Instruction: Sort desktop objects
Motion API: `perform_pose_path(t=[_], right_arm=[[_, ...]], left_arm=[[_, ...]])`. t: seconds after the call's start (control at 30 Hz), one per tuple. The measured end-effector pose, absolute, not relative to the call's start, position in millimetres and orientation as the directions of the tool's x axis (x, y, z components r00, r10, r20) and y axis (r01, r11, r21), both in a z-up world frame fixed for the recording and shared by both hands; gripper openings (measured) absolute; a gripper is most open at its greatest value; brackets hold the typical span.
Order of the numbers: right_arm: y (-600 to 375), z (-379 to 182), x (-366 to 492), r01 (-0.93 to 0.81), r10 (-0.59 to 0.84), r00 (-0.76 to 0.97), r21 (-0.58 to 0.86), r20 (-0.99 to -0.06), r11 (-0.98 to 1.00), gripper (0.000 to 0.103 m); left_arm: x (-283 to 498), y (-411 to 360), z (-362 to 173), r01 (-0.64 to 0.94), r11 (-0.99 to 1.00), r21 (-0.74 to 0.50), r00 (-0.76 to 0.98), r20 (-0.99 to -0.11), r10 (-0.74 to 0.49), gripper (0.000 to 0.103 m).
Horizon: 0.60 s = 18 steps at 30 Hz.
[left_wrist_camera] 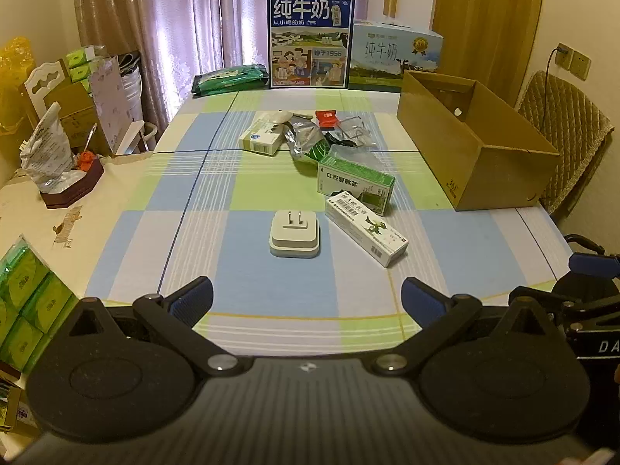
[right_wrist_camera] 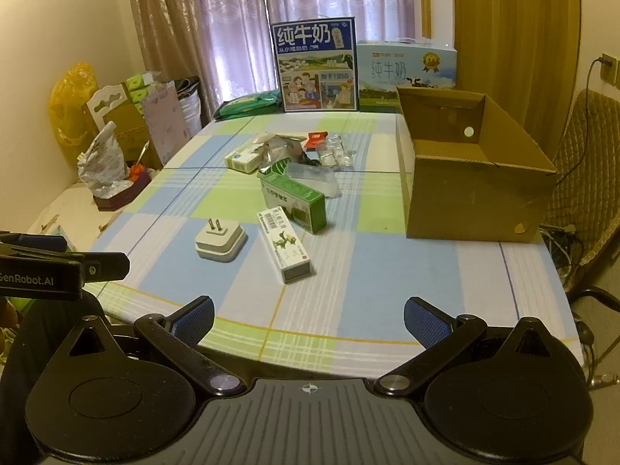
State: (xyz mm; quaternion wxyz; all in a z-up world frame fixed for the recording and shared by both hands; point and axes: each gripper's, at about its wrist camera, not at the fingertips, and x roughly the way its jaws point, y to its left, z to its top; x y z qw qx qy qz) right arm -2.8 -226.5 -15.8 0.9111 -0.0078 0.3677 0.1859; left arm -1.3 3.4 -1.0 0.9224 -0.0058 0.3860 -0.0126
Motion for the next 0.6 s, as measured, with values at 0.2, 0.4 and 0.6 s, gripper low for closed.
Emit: perform_pose_path(t=[0.2,0.4,0.6], right_arm=[[-226.0,-16.2,-3.1,-0.345,0.333,0.66,0.122,-0.674,0.931,0.101],[-225.3,-16.8,-3.6,-0.345,0.334,0.658,0.124,-0.675,0.931,0.101],[-226.3,-17.9,-3.6,-0.343,0.335,0.66,0.127,-0.672,0.931,0.101]], left_arm=[[0.4,2.1,-2.5,0.021,1.0,-0.02,0.699,-0.714,-0.03,0.102],[0.1,1.8,-4.2,0.017,1.0,-0.02,0.698,-0.715,-0.026,0.102],[-0.6,0.9,-5.6,0.02,1.0,-0.021,0.698,-0.716,-0.029,0.102]])
